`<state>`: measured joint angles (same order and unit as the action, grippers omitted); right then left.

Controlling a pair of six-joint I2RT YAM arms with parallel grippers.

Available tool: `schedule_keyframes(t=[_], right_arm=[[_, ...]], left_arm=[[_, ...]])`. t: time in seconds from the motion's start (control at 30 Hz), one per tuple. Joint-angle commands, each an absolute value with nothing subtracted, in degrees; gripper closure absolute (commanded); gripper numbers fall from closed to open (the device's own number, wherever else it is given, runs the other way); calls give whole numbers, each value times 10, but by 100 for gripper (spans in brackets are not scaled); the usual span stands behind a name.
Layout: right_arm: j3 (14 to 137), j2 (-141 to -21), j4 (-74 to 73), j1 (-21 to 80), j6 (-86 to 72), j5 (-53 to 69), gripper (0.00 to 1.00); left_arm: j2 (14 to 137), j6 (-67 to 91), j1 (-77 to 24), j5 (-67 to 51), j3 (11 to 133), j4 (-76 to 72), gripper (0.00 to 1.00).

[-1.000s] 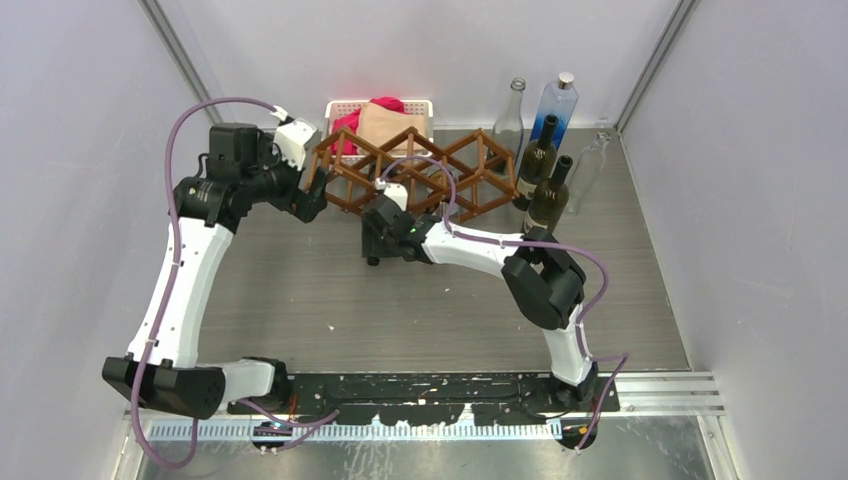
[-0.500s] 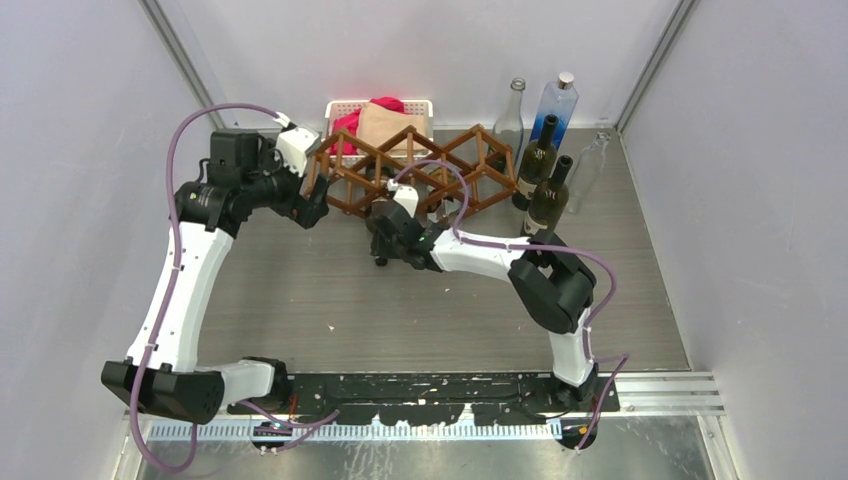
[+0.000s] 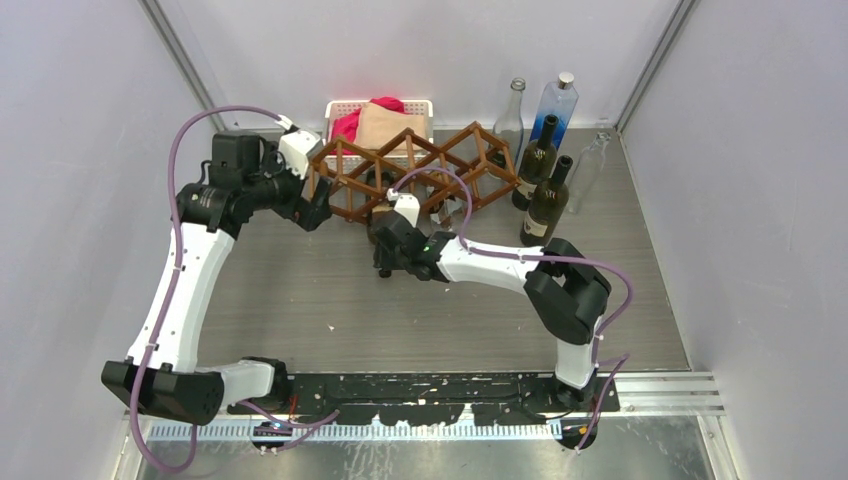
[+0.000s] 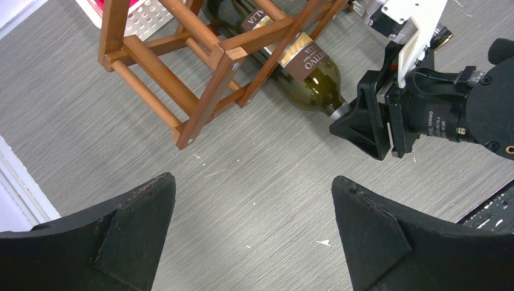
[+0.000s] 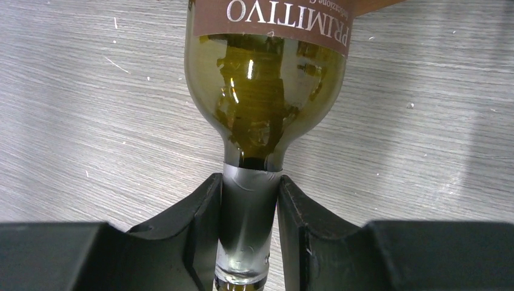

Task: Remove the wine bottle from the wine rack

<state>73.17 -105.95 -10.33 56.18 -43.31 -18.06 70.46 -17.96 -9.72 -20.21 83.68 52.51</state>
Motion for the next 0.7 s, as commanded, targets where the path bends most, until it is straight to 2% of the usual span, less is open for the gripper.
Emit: schedule_keyframes(t=[0.0,0.17,0.47,0.67], right_arm=[[764,-1031,-58,574,-418,-159,99],[732,-988,-52,575,-421,-145,99],[620,-846,-71,585,-428,-90,99],[612,-816,-101,585,-443,-11,99]], left_arm=[[689,-171,-95,-230,836,496,0],[677,-205,-95,-262,817,501,0],[597,-300,-102,-435,720,495,0],[582,-453,-134,-441,690,546,0]])
